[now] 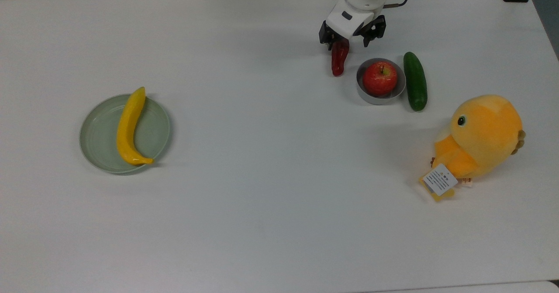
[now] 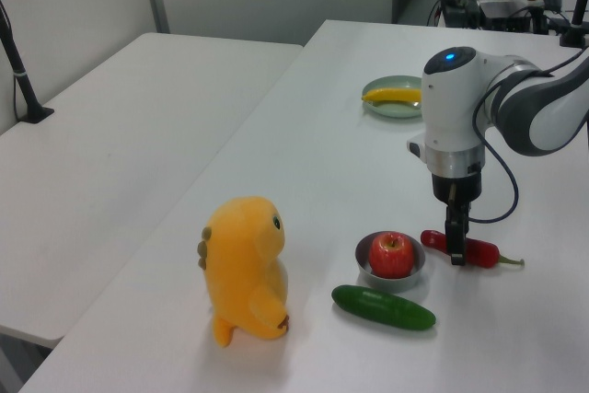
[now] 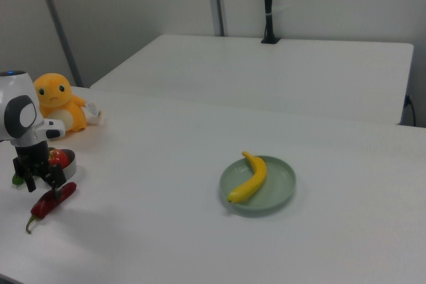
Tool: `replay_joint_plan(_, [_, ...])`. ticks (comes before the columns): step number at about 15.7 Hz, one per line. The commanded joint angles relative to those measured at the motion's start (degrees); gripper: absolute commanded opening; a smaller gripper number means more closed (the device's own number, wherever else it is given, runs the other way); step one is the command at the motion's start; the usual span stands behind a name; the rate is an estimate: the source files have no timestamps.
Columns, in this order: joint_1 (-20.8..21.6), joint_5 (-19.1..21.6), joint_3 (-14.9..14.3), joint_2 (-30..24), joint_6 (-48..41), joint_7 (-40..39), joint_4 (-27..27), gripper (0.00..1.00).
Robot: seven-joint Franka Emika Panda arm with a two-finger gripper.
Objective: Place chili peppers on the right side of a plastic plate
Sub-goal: 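Lower the open gripper around the red chili pepper and close it, then lift the grasped chili pepper off the table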
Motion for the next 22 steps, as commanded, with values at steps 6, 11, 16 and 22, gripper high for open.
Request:
replay_joint_plan(6, [0.5, -2.9, 0.1, 2.0, 1.2, 1.0, -0.4, 0.54])
replay_joint_plan(11, [0.0, -3.0, 0.1, 1.9, 1.3, 1.0, -0.1, 0.16])
replay_joint_plan(16, [-1.5, -3.4, 0.0, 1.6, 1.3, 0.6, 0.1, 0.16])
replay_joint_plan(22, [-6.7, -6.2, -1.5, 1.2, 2.8, -0.3, 1.4, 0.16])
